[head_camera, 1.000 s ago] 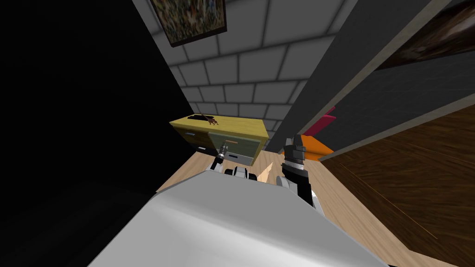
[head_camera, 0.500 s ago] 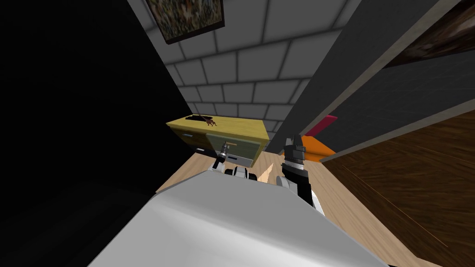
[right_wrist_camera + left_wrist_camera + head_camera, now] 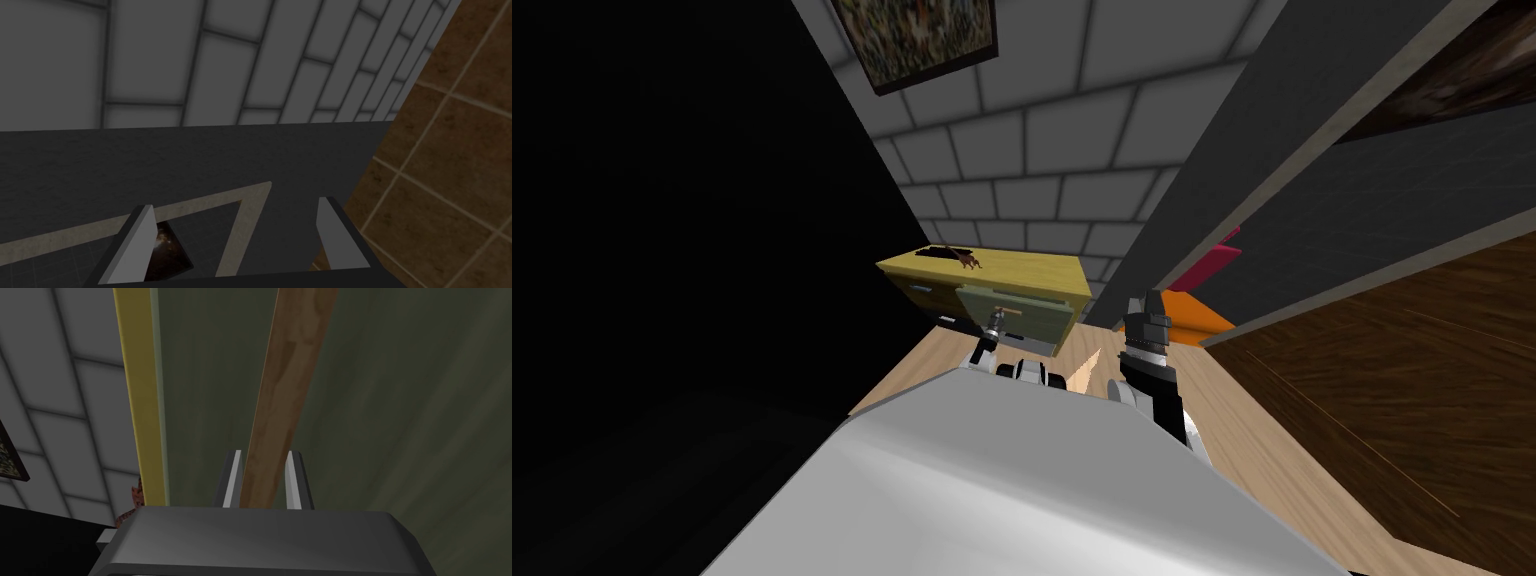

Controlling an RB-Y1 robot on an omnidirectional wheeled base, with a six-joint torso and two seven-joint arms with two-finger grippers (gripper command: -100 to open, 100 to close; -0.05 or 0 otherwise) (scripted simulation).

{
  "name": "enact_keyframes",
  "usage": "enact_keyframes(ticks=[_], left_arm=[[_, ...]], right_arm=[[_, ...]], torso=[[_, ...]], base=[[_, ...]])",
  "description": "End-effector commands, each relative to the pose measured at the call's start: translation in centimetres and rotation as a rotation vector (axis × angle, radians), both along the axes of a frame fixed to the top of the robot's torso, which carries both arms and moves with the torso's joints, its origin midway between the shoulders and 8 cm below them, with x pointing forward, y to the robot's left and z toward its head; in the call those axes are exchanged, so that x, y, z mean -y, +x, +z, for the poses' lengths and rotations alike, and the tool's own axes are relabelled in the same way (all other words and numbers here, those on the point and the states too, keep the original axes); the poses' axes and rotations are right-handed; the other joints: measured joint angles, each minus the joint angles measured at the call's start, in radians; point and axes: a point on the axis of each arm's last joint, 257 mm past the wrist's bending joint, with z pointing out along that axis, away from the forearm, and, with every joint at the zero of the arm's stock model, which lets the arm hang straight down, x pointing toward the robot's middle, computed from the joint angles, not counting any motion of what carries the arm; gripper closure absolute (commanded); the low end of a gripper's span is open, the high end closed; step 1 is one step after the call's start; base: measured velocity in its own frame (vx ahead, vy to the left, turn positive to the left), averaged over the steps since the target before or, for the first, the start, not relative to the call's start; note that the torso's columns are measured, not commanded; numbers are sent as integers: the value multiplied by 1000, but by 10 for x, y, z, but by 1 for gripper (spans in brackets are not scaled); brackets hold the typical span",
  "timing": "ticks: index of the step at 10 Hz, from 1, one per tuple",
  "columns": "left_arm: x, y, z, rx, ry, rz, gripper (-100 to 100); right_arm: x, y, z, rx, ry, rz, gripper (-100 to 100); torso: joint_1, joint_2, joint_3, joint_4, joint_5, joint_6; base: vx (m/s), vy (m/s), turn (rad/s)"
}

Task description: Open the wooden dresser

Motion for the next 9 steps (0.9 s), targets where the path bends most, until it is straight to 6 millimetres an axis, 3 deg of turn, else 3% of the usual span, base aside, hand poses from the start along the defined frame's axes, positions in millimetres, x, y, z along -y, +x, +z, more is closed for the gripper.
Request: enact_keyframes(ticks=[1, 7, 8, 9], left_arm=[[1, -3, 4, 2, -2, -5, 100], [0, -10, 0, -8, 1, -10, 100], [0, -5, 7, -14, 1, -12, -100], [0, -2, 13, -14, 1, -13, -100]], right_arm=[[0, 0, 0, 0, 0, 0, 0], [0, 0, 0, 0, 0, 0, 0], [0, 0, 0, 0, 0, 0, 0], [0, 0, 0, 0, 0, 0, 0]], torso=[[-1, -1, -1, 0, -1, 0], [-3, -1, -1, 0, -1, 1], [-3, -7, -4, 0, -1, 1], [-3, -9, -6, -2, -1, 1]], base=[[-218, 7, 23], [-142, 8, 13], [-37, -3, 23], [-35, -5, 22]])
